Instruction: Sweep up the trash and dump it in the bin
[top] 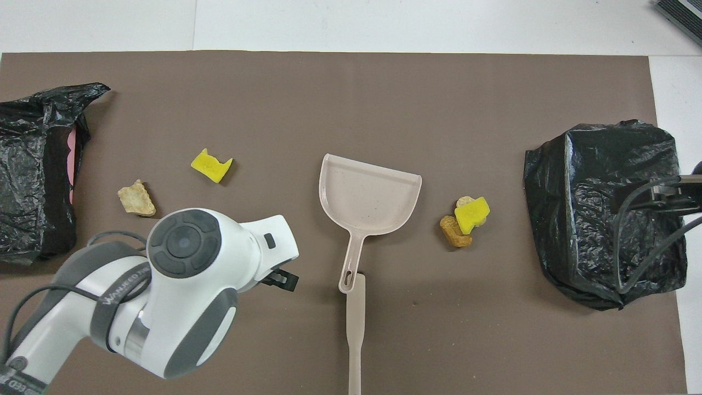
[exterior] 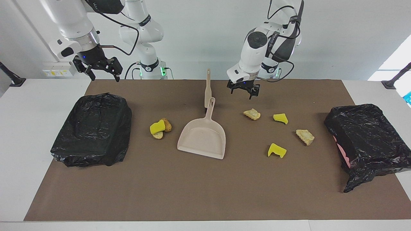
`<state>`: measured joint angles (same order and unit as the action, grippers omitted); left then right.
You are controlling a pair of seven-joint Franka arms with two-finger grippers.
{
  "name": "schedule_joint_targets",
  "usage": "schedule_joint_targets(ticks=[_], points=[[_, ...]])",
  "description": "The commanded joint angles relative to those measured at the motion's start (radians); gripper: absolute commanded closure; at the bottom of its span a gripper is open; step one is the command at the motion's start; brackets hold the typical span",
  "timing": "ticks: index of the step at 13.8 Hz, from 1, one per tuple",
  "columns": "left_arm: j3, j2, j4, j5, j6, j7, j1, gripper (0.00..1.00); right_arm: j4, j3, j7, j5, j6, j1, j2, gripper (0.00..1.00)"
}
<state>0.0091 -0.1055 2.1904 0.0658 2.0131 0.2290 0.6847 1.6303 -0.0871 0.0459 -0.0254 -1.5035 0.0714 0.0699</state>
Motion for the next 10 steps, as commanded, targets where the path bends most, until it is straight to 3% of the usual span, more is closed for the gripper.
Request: schedule_joint_targets(ticks=[1, 6, 10], points=[[0.020, -0.065, 0.088, 0.006, 0.065, 0.130, 0.111, 0.00, 0.013, 0.007, -0.020, 0.016, -0.021, -0.016, 0.014, 0.00], [0.020, -0.068, 0.155, 0.006, 0.166, 0.323, 0.310, 0.00, 0.014, 0.007, -0.020, 0.016, -0.021, -0.016, 0.014, 0.00], [0.019, -0.039, 0.213, 0.006, 0.282, 0.377, 0.372, 0.00, 0.014, 0.007, -0.021, 0.016, 0.002, -0.015, 0.016, 0.00]])
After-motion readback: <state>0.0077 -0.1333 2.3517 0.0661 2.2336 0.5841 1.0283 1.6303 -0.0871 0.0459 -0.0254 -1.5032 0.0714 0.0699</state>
